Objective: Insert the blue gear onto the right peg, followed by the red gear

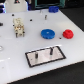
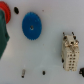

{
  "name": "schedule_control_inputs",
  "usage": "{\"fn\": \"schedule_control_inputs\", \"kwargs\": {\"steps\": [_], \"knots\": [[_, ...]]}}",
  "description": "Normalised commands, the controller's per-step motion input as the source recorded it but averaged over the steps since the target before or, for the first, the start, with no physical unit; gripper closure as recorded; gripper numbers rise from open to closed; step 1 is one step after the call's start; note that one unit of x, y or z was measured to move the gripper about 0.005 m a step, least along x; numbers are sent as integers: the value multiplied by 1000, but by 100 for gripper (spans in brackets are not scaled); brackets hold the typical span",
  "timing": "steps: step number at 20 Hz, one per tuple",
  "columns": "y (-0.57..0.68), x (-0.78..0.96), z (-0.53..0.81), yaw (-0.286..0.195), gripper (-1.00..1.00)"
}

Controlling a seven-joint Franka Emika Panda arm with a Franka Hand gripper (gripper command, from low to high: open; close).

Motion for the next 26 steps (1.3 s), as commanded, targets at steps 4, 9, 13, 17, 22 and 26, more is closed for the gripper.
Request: {"fn": "schedule_control_inputs", "kwargs": {"steps": [4,9,13,17,22,26], "knots": [[645,-354,-195,0,-100],[529,-323,-300,0,-100],[341,-271,-482,0,-100],[202,-244,-558,0,-100],[69,-181,-559,0,-100],[22,-176,-521,0,-100]]}}
